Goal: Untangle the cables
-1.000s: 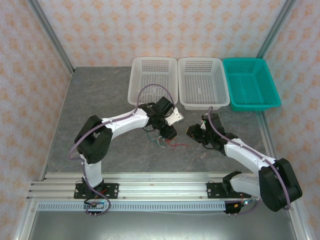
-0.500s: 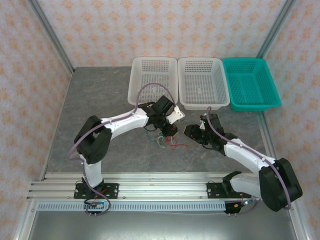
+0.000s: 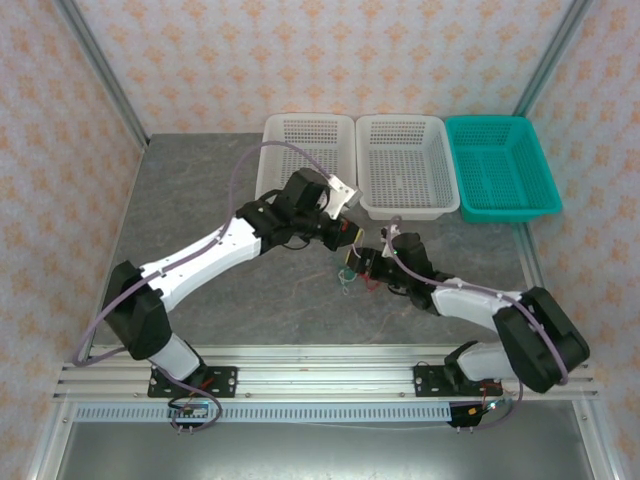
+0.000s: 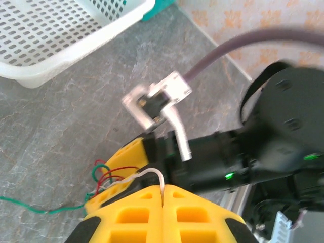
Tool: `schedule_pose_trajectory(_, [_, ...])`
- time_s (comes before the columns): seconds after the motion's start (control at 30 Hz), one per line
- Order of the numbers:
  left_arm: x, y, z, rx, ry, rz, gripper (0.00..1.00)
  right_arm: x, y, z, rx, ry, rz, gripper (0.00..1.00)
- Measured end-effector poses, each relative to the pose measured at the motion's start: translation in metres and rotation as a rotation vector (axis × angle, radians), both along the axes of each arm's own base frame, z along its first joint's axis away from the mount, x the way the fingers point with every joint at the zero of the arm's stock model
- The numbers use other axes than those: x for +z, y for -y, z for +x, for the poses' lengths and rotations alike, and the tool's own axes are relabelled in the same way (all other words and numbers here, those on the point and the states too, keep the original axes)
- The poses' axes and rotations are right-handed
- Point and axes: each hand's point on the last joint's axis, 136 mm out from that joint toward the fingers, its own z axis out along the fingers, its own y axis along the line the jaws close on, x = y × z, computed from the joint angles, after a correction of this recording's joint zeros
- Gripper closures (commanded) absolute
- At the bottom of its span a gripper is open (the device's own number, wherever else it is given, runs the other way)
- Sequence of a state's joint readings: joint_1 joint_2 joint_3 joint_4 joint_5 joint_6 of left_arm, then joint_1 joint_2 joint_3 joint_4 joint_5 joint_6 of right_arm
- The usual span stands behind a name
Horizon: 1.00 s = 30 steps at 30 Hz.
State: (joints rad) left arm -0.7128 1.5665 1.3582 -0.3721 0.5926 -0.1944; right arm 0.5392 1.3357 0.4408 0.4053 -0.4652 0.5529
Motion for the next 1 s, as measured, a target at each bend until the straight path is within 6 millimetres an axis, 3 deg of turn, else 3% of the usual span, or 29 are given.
schedule_pose_trajectory(0.17, [0.036, -0.005, -0.005, 0.036, 0.026, -0.081, 1.00, -0.017, 0.005, 0.026, -0.090, -0.011, -0.085, 0.65])
schedule_pose_trajectory(0.33, [0.072, -0.035, -0.002, 0.150, 0.084, -0.120, 1.00, -0.033, 0.011, 0.048, -0.193, -0.056, -0.135, 0.65])
schedule_pose_trajectory(0.4, [0.093, -0.064, 0.003, 0.244, 0.118, -0.152, 1.00, -0.046, 0.014, 0.046, -0.214, -0.096, -0.148, 0.61])
schedule_pose_trajectory(0.47, [0.119, -0.109, 0.009, 0.380, 0.165, -0.196, 1.00, -0.055, 0.016, 0.043, -0.228, -0.126, -0.158, 0.58])
schedule_pose_trajectory(0.57, [0.156, -0.176, 0.012, 0.596, 0.259, -0.249, 1.00, -0.056, 0.018, 0.044, -0.244, -0.131, -0.153, 0.54])
schedule_pose_trajectory(0.67, [0.179, -0.220, 0.003, 0.740, 0.333, -0.291, 1.00, -0.054, 0.019, 0.044, -0.252, -0.128, -0.152, 0.53])
schedule_pose_trajectory(0.8, [0.174, -0.237, -0.002, 0.809, 0.334, -0.288, 1.00, -0.054, 0.022, 0.042, -0.260, -0.132, -0.164, 0.53])
schedule_pose_trajectory(0.9, [0.149, -0.234, 0.006, 0.817, 0.283, -0.256, 1.00, -0.054, 0.026, 0.038, -0.263, -0.143, -0.177, 0.50])
schedule_pose_trajectory(1.0, [0.110, -0.231, 0.016, 0.824, 0.202, -0.195, 1.00, -0.052, 0.030, 0.031, -0.255, -0.149, -0.191, 0.50])
